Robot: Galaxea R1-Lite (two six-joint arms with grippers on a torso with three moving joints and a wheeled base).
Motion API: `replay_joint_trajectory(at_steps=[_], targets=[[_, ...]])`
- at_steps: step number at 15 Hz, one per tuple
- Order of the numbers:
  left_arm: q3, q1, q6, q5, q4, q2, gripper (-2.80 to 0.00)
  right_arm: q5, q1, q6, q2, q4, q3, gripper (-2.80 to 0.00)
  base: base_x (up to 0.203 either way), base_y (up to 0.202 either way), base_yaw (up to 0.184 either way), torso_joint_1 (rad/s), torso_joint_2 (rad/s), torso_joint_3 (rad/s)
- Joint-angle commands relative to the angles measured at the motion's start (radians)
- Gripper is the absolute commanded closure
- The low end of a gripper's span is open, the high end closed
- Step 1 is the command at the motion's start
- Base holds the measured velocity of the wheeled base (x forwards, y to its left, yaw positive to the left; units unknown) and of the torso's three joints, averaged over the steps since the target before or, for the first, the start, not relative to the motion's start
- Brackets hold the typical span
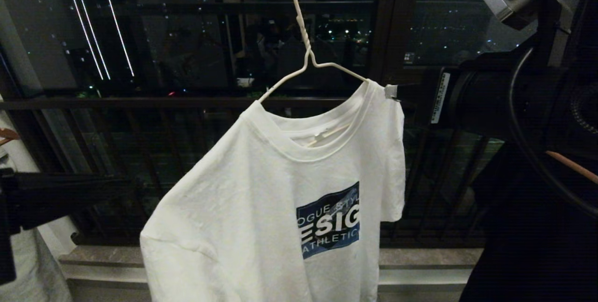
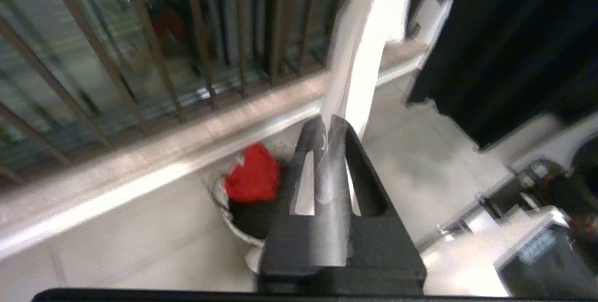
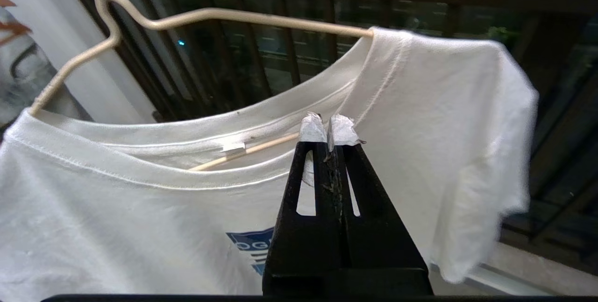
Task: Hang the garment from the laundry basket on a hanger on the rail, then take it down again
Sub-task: Take the clothes off the clothes rack
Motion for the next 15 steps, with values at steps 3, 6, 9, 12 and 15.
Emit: replay_joint_trajectory(at_steps=[3, 6, 9, 12, 15], targets=[[0.194, 0.001, -0.090, -0.005, 0.002, -0.161, 0.00, -0.003, 0.142, -0.025, -0.019, -0.002, -0.014, 0.00, 0.000, 0.000, 0.000, 0.000, 0.00, 0.000], [0.277, 0.001, -0.105, -0.006, 0.002, -0.248, 0.00, -0.003, 0.190, -0.097, 0.039, -0.005, -0.110, -2.80, 0.000, 0.000, 0.000, 0.000, 0.00, 0.000], [0.343, 0.001, -0.105, 0.003, -0.006, -0.263, 0.00, -0.002, 0.192, -0.187, 0.106, -0.014, -0.196, -2.80, 0.000, 0.000, 0.000, 0.000, 0.00, 0.000], [0.351, 0.001, -0.107, 0.002, -0.006, -0.271, 0.00, -0.001, 0.193, -0.234, 0.199, -0.106, -0.241, -2.80, 0.000, 0.000, 0.000, 0.000, 0.00, 0.000], [0.351, 0.001, -0.102, 0.002, -0.006, -0.293, 0.00, 0.003, 0.194, -0.277, 0.318, -0.175, -0.333, -2.80, 0.000, 0.000, 0.000, 0.000, 0.00, 0.000]])
